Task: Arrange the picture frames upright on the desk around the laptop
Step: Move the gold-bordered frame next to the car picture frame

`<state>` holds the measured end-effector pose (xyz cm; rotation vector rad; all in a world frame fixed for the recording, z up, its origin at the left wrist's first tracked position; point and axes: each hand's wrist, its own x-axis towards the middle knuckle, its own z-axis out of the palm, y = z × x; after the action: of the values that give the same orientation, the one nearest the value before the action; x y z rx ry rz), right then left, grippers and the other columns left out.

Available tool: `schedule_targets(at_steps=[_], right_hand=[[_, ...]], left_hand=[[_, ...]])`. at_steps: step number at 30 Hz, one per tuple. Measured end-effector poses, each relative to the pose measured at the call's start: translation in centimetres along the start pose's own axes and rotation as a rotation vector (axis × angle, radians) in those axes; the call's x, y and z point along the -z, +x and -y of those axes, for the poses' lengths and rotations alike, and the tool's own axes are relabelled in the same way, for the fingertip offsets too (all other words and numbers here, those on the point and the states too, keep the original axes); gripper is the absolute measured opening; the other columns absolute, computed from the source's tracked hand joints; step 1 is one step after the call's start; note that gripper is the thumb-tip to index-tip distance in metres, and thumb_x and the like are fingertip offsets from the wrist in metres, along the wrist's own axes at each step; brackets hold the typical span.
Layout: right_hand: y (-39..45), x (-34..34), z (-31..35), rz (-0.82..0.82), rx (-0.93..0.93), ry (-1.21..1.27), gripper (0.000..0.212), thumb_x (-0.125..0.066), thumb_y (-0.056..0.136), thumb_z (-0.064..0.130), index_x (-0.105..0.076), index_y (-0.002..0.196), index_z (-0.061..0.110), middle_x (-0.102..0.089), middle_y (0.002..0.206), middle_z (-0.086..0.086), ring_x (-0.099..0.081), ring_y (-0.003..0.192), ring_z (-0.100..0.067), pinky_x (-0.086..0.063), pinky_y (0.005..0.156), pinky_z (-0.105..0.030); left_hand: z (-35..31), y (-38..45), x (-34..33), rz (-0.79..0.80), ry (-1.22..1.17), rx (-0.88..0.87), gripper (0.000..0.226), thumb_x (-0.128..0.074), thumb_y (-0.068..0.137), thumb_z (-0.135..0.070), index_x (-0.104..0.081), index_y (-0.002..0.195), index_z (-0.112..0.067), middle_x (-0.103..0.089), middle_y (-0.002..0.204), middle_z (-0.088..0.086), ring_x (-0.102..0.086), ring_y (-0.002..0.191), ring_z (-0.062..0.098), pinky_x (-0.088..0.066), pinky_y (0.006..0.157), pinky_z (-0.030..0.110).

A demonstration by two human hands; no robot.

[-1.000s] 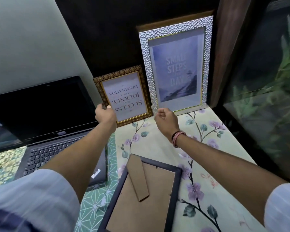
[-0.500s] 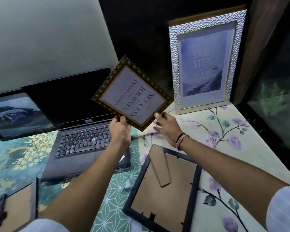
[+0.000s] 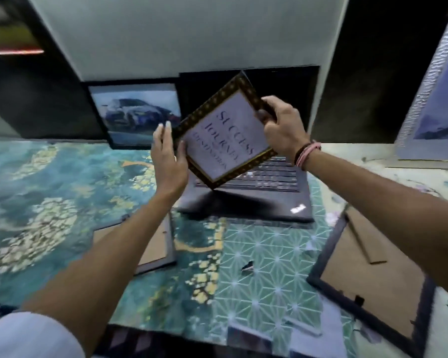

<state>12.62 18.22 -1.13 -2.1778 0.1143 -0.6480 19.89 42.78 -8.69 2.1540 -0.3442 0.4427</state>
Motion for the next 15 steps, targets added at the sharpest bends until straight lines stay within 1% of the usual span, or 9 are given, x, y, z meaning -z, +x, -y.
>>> schedule_targets(at_steps=[2,3,5,6,7,9,11,12,15], right_hand=[[1.1,-4.7,4.5,0.065,0.084,-0.038,0.028,-0.051,0.090,0.004,-0.070,0.110,0.008,-0.072,0.098,-0.004,-0.063,0.090,-0.014,-0.042,0.072,-0.015],[1.6,-6.9,6.8,0.098,0.128,-0.055,0.027,-0.051,0.089,0.003,-0.070,0.108,0.007,-0.073,0.098,-0.005,-0.064,0.088,-0.016,-0.041,0.070,-0.011],[2.9,-11.3,10.9,0.126,0.198,-0.064,0.026,-0.054,0.088,0.004,-0.072,0.106,0.007,-0.074,0.096,-0.003,-0.064,0.085,-0.013,-0.040,0.071,-0.006],[3.3,-12.9,12.4,0.124,0.224,-0.062,0.022,-0.058,0.089,0.008,-0.073,0.106,0.008,-0.074,0.095,-0.001,-0.062,0.083,-0.009,-0.042,0.072,-0.007],[3.7,-15.2,14.1,0.101,0.250,-0.063,0.019,-0.062,0.091,0.015,-0.073,0.106,0.009,-0.073,0.094,0.000,-0.060,0.080,-0.007,-0.045,0.074,-0.011],[4.2,-19.6,16.2,-0.023,0.264,-0.062,0.028,-0.065,0.091,0.032,-0.070,0.110,0.012,-0.072,0.098,-0.003,-0.061,0.085,-0.012,-0.049,0.083,-0.025],[3.5,-23.8,16.8,-0.176,0.173,-0.050,0.039,-0.064,0.092,0.037,-0.062,0.121,0.011,-0.066,0.111,-0.006,-0.057,0.102,-0.018,-0.044,0.095,-0.032],[2.5,-25.8,16.7,-0.198,0.083,-0.011,0.039,-0.063,0.093,0.035,-0.058,0.124,0.010,-0.061,0.114,-0.006,-0.054,0.104,-0.019,-0.041,0.097,-0.032],[-0.4,-32.7,16.2,-0.036,-0.120,0.190,0.027,-0.058,0.099,0.025,-0.054,0.120,0.009,-0.061,0.107,-0.009,-0.059,0.094,-0.025,-0.050,0.086,-0.038]], left_hand=[[3.7,2.1,3.9,-0.014,-0.013,-0.015,0.053,-0.043,0.109,-0.024,-0.040,0.160,-0.009,-0.041,0.163,0.015,-0.031,0.155,0.033,-0.022,0.127,0.046],[5.6,2.7,5.7,-0.009,-0.050,0.019,0.049,-0.043,0.108,-0.023,-0.047,0.155,-0.011,-0.050,0.157,0.013,-0.040,0.150,0.033,-0.030,0.122,0.049],[8.7,3.8,9.4,-0.016,-0.186,0.082,0.039,-0.045,0.105,-0.023,-0.059,0.140,-0.017,-0.064,0.136,0.009,-0.059,0.127,0.028,-0.046,0.108,0.044],[9.9,4.1,10.8,-0.022,-0.286,0.135,0.032,-0.046,0.103,-0.022,-0.062,0.130,-0.017,-0.067,0.125,0.006,-0.062,0.114,0.025,-0.050,0.100,0.041],[11.7,4.5,12.5,-0.032,-0.383,0.187,0.027,-0.047,0.101,-0.019,-0.062,0.124,-0.017,-0.068,0.117,0.004,-0.061,0.105,0.021,-0.050,0.094,0.038],[15.2,5.4,15.6,-0.057,-0.505,0.279,0.020,-0.049,0.102,-0.012,-0.062,0.117,-0.013,-0.067,0.111,0.005,-0.059,0.099,0.019,-0.049,0.086,0.035],[18.6,6.2,18.1,-0.085,-0.562,0.361,0.015,-0.047,0.105,-0.008,-0.060,0.111,-0.012,-0.067,0.109,0.008,-0.060,0.097,0.020,-0.050,0.084,0.035],[20.0,6.6,18.9,-0.106,-0.587,0.396,0.015,-0.047,0.106,-0.006,-0.060,0.110,-0.011,-0.067,0.108,0.007,-0.060,0.096,0.020,-0.051,0.083,0.035],[24.2,8.3,21.5,-0.150,-0.643,0.469,0.016,-0.045,0.108,-0.005,-0.059,0.115,-0.009,-0.068,0.106,0.001,-0.063,0.095,0.019,-0.053,0.085,0.036]])
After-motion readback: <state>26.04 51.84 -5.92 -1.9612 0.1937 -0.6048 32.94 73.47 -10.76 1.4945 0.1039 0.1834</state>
